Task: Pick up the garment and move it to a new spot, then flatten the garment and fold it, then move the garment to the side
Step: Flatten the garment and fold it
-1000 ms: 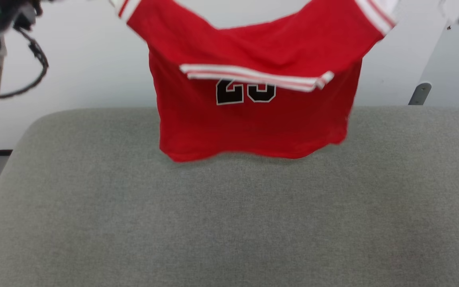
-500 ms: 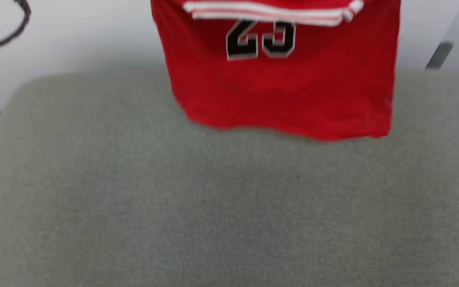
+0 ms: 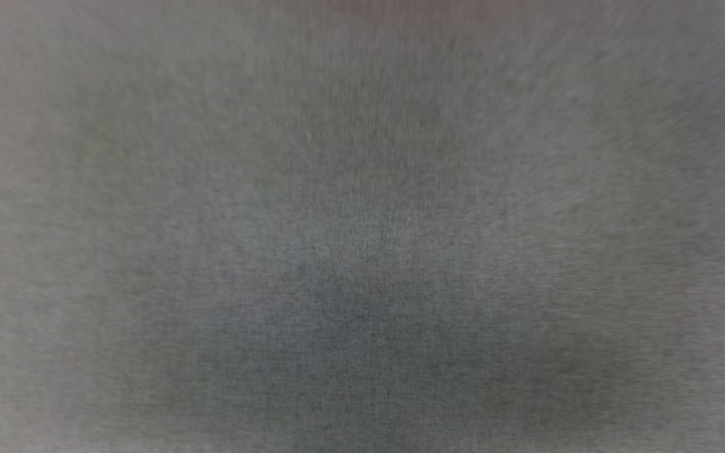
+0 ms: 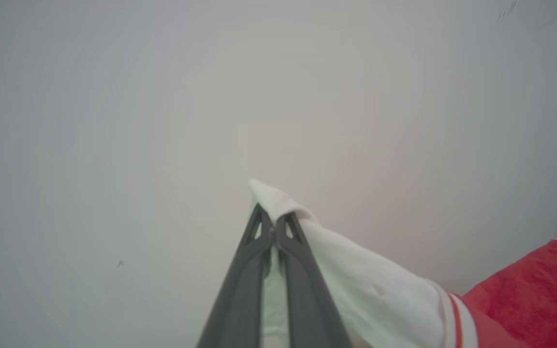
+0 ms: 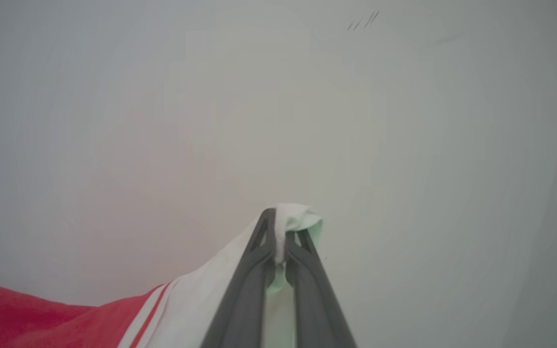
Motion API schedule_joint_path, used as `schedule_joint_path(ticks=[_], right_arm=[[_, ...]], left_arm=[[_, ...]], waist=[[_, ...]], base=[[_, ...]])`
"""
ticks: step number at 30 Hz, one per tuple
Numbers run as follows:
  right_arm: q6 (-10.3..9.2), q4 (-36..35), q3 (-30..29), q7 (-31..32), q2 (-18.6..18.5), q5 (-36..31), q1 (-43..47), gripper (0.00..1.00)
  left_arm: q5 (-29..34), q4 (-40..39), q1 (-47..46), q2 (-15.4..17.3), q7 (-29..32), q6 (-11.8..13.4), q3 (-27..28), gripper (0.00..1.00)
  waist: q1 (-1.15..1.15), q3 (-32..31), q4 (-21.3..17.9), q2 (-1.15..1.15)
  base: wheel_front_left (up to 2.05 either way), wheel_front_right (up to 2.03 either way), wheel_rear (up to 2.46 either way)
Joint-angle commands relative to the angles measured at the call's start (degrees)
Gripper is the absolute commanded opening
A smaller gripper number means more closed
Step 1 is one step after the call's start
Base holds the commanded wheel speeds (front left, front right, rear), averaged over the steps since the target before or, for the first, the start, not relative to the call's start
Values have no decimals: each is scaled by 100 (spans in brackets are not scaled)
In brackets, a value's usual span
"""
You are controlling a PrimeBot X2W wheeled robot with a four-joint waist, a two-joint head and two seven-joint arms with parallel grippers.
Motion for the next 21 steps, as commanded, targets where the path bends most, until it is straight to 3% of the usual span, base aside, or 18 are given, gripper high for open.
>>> schedule_joint_path(ticks=[1, 5, 10, 15, 21], right_arm=[[2, 83, -98, -37, 64, -190, -18, 0], [1, 16, -339, -52, 105, -560, 181, 0], [1, -55, -321, -57, 128, -628, 676, 0], [1, 8, -30, -11, 54, -131, 1257, 0], [0, -205, 174, 360, -310, 686, 2067, 0]], left_arm=[[-22, 136, 11, -85, -135, -101, -17, 0], [-65, 490, 65, -145, -566, -303, -64, 0], [-236, 928, 374, -273, -651, -417, -153, 0], [-410, 1156, 833, -333, -277, -477, -379, 0], [-608, 852, 1634, -168, 243, -487, -736, 0]], waist=[[0, 1263, 181, 0], [0, 1503, 352, 0], [0, 1391, 490, 0], [0, 1022, 601, 0], [0, 345, 665, 0]], base=[[0, 0, 0], [0, 0, 0], [0, 0, 0], [0, 0, 0], [0, 0, 0]])
